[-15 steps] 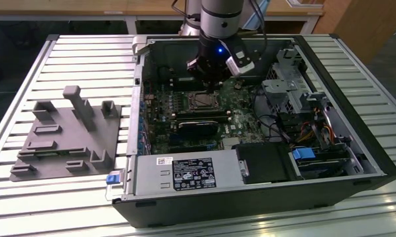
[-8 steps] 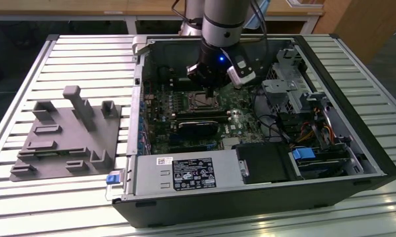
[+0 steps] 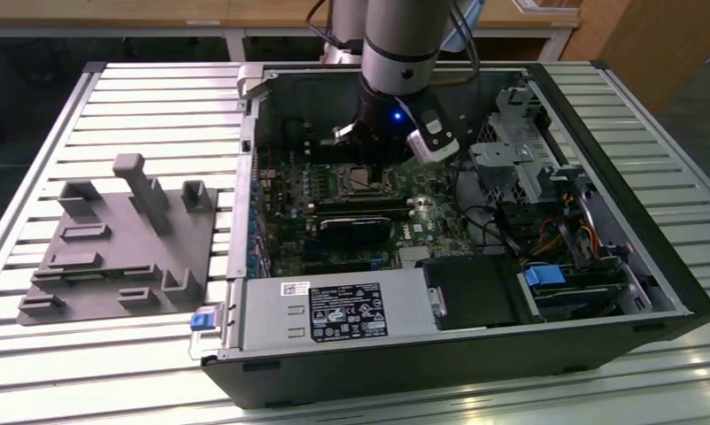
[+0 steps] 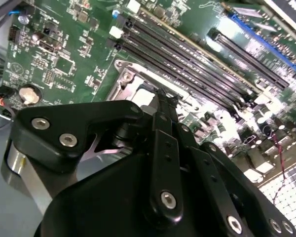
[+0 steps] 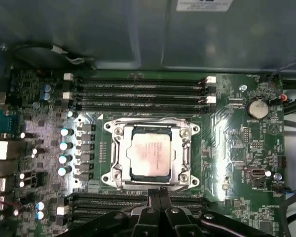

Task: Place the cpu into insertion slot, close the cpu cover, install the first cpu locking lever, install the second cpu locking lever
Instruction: 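Install the second cpu locking lever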

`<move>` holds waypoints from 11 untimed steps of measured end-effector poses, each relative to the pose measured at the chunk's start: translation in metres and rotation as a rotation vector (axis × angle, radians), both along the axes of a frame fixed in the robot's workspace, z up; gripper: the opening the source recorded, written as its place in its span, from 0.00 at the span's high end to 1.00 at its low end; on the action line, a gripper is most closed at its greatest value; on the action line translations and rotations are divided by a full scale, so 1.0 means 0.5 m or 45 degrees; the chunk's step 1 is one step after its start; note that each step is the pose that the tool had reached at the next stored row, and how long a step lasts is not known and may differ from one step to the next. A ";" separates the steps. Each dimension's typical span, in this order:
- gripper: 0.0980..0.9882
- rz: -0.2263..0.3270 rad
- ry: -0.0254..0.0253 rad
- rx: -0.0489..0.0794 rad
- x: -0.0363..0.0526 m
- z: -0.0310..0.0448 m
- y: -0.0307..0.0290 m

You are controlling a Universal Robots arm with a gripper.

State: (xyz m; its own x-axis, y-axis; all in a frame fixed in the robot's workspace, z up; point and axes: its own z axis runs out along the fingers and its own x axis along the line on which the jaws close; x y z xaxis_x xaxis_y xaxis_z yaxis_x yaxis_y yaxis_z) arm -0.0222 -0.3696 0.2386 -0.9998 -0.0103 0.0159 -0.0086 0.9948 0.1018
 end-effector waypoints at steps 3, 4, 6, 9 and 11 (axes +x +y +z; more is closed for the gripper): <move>0.99 0.007 -0.0007 0.000 -0.005 -0.002 -0.006; 0.99 0.007 -0.0008 0.001 -0.006 -0.003 -0.009; 0.99 0.008 -0.0010 0.002 -0.010 -0.004 -0.013; 0.99 0.009 -0.0015 0.006 -0.020 -0.006 -0.018; 0.99 0.009 -0.0016 0.008 -0.030 -0.006 -0.019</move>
State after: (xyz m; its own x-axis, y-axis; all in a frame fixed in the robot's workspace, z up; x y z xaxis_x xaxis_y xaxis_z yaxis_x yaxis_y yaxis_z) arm -0.0372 -0.3790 0.2353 -0.9997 -0.0177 0.0145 -0.0161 0.9940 0.1084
